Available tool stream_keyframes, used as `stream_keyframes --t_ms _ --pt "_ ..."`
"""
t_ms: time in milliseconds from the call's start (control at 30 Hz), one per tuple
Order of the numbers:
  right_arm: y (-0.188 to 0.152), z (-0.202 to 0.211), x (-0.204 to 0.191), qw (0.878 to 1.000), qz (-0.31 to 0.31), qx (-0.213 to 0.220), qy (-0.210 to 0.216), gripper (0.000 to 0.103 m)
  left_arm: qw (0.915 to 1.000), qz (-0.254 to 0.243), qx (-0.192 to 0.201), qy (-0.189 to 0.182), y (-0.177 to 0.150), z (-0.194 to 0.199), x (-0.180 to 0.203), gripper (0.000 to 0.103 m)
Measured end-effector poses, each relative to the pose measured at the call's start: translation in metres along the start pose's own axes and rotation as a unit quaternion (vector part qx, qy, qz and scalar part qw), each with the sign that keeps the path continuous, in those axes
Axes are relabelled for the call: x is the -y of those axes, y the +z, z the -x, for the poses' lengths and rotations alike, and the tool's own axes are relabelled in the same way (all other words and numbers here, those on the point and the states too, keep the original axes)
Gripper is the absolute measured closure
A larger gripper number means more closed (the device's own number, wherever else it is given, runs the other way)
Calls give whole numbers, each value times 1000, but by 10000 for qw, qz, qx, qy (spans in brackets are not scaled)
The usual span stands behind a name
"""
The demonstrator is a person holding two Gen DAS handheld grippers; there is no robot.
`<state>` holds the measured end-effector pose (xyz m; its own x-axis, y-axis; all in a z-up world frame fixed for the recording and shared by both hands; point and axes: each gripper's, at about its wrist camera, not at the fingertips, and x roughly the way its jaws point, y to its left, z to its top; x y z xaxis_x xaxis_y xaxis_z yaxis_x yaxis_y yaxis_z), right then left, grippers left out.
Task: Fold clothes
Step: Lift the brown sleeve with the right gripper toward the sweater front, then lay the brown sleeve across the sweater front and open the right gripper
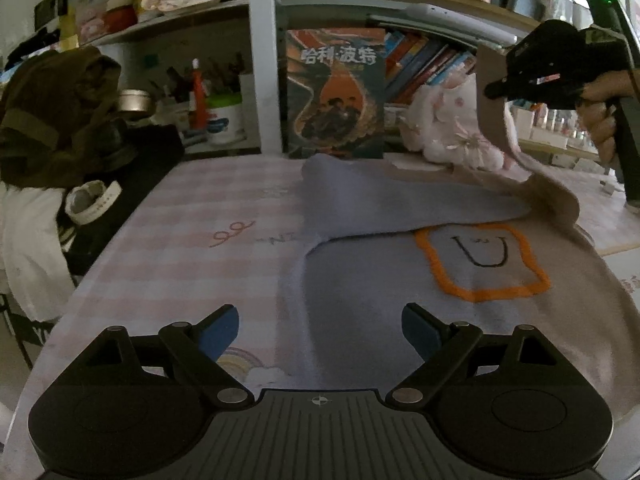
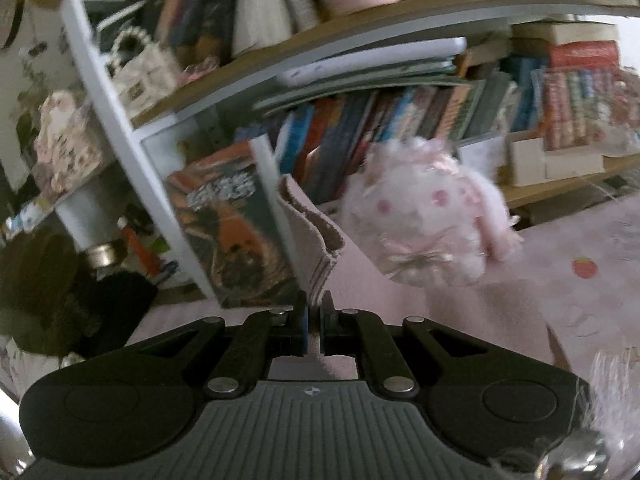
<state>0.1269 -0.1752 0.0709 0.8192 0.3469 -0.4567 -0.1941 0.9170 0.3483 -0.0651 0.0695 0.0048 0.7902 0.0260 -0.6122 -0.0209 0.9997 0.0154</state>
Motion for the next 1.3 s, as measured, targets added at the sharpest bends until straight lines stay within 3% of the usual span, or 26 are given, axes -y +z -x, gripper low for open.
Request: stream_keyframes --t_ms 533,633,733,800,1067,1300 --pt "-40 -54 -51 9950 729 -682 -44 97 9995 191 -141 208 -6 -2 -29 12" --pt "-45 -55 -58 9922 1043 -675 40 93 9995 194 -162 207 -6 -2 -30 12" --pt "-47 -51 -63 9907 1197 -613 228 66 9995 199 -167 200 -5 -3 -29 12" --pt "-47 -47 -64 9906 1179 -587 364 63 9995 189 -166 174 -4 -3 -29 12" --pt "-58 -18 -36 9925 893 -823 123 59 9999 67 -129 -76 -2 -6 -17 12" --pt "-90 39 19 9908 516 -1107 -587 57 9989 53 -260 -399 -2 -15 -5 12"
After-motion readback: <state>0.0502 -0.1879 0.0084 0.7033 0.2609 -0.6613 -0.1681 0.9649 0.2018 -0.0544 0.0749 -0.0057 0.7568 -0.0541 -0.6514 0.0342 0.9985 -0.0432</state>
